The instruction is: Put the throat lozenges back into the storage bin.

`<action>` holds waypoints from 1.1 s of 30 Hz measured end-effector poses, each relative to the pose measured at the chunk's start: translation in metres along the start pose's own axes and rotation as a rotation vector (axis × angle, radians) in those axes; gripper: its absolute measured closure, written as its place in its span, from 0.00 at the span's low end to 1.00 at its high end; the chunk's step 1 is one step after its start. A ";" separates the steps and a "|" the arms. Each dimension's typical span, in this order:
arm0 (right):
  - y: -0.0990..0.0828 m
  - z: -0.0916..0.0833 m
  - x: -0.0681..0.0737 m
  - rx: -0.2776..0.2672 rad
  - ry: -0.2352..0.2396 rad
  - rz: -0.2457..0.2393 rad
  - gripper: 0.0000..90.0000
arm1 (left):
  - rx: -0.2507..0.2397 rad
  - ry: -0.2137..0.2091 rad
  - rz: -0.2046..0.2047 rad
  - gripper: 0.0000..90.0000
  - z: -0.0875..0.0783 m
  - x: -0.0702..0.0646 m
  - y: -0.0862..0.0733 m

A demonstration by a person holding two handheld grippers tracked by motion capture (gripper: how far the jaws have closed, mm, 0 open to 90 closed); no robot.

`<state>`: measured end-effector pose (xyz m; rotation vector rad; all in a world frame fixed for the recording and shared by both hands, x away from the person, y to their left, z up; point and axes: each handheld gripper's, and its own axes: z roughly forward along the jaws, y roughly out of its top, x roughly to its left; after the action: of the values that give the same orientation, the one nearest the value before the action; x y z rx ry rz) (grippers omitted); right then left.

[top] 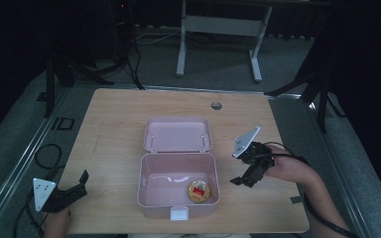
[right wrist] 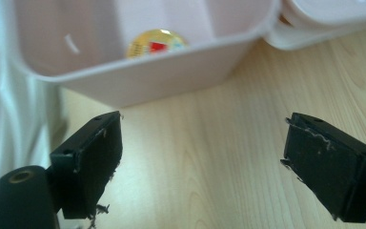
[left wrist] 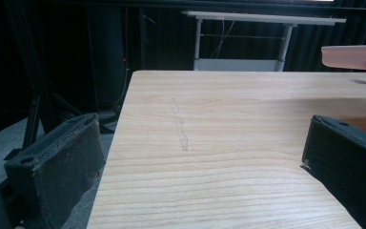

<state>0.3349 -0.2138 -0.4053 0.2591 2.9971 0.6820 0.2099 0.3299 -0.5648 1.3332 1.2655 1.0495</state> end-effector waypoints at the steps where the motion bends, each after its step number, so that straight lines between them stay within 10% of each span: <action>1: -0.005 0.003 -0.003 -0.018 -0.024 0.015 0.13 | 0.000 0.000 0.000 0.00 0.000 0.000 0.000; 8: -0.041 0.030 -0.024 -0.159 -0.153 0.166 0.13 | 0.000 -0.001 0.000 0.00 0.000 0.000 0.000; 18: -0.086 0.074 -0.042 -0.217 -0.290 0.337 0.13 | -0.001 -0.002 -0.001 0.00 0.000 0.000 0.000; 33: -0.137 0.083 -0.053 -0.285 -0.599 0.562 0.13 | -0.001 0.001 -0.004 0.00 0.000 0.000 0.000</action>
<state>0.3745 -0.3100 -0.5384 1.0863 2.2199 0.8611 0.2096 0.3304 -0.5649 1.3285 1.2677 1.0480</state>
